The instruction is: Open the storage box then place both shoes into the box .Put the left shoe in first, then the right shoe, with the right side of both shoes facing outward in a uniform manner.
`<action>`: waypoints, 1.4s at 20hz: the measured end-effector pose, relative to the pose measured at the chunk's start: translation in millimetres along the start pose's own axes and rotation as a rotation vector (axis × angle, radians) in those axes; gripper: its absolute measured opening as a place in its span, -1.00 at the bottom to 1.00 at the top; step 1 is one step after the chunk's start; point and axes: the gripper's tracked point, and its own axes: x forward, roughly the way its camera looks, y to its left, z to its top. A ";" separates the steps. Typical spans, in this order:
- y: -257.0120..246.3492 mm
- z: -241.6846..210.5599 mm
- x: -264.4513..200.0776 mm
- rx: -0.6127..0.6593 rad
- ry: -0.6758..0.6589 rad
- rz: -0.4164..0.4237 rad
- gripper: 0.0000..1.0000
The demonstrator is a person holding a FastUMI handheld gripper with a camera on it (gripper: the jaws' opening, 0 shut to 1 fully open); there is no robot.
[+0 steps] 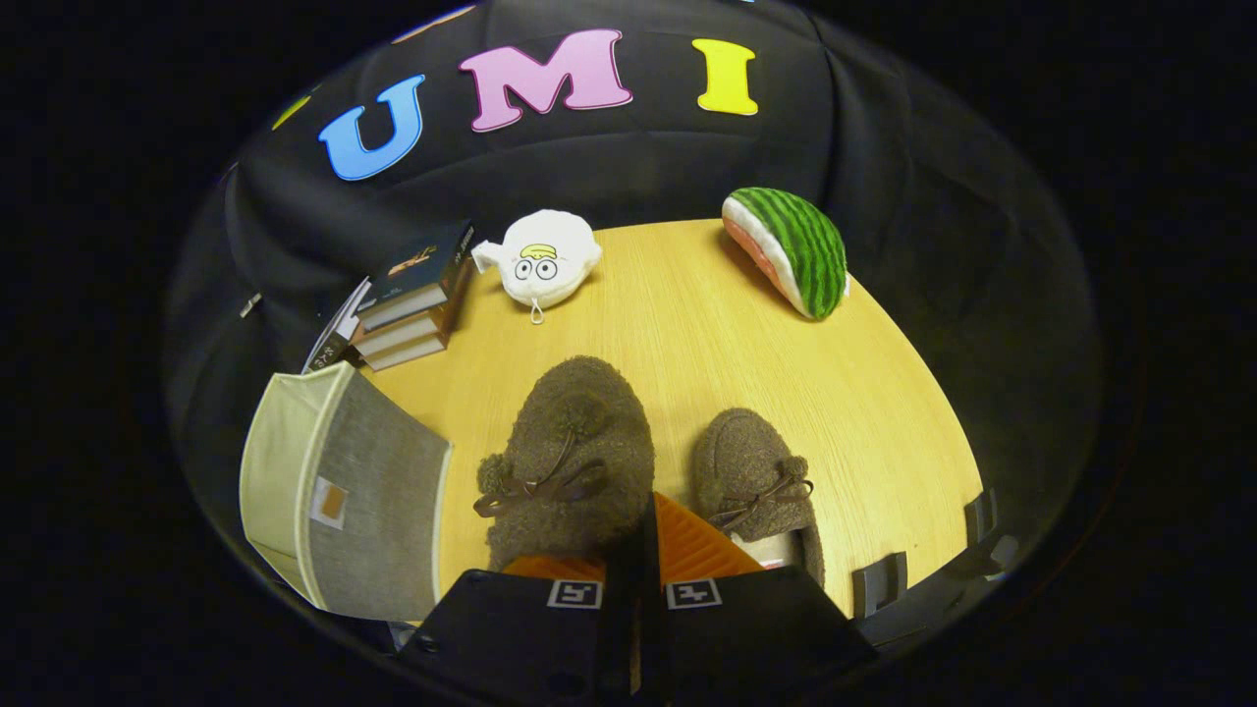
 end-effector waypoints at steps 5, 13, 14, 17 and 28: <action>91.1 23.3 -33.2 0.039 0.050 0.105 -0.82; 231.4 11.8 -41.0 0.051 0.196 0.240 -0.82; 242.3 4.9 -37.3 0.043 0.214 0.239 -0.82; 272.6 -18.2 -20.9 0.034 0.264 0.236 -0.82; 312.6 -63.9 30.5 -0.023 0.303 0.157 -0.82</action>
